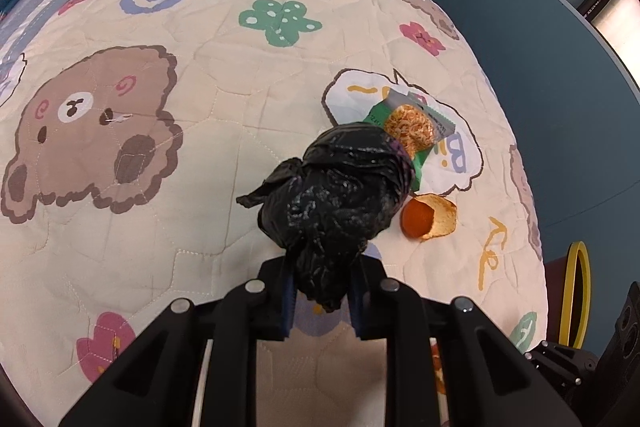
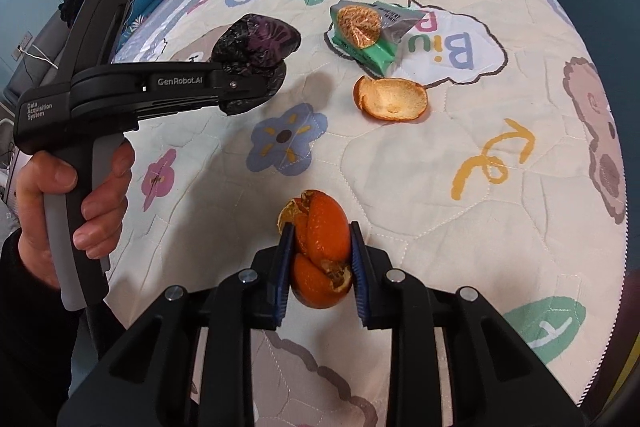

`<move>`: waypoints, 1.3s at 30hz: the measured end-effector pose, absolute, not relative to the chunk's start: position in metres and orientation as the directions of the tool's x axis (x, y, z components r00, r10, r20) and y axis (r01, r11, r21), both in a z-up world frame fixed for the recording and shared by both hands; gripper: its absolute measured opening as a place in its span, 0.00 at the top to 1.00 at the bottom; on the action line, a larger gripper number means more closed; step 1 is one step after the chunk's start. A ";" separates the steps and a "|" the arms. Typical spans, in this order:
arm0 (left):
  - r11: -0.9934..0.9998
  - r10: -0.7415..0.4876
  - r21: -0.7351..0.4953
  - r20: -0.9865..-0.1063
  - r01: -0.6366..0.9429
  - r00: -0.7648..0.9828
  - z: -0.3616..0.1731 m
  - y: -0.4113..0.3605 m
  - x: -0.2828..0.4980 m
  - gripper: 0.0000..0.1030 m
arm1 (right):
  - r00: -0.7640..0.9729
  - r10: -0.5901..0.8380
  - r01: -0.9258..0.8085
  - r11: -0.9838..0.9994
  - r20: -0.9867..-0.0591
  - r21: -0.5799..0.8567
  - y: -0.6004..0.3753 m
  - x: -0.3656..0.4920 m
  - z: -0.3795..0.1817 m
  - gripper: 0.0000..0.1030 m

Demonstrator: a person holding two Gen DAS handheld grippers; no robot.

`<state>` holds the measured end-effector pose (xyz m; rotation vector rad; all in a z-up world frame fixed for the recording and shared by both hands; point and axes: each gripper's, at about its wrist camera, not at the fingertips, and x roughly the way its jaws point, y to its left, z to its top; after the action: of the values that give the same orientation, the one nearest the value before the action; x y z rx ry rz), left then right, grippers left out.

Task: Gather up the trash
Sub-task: 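Carry the black bag and orange peel over the yellow-rimmed bin with both tools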

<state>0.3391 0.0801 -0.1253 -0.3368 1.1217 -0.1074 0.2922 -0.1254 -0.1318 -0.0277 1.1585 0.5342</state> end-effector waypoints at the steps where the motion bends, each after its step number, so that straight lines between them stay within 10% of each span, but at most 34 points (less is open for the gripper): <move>1: 0.944 -0.251 -0.318 -0.864 -0.086 0.437 -0.123 0.080 0.338 0.81 | 0.298 0.387 -0.414 0.876 -0.873 0.247 -0.128 0.291 -0.129 0.75; 39: 0.942 -0.335 -0.290 -0.828 0.167 0.450 -0.049 -0.064 0.310 0.81 | 0.517 0.333 -0.192 0.943 -0.788 0.273 -0.288 0.269 -0.056 0.75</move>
<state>0.3104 -0.0644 -0.0487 -0.1759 1.0609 -0.3118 0.2689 -0.2880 -0.0559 0.1580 0.9787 0.3170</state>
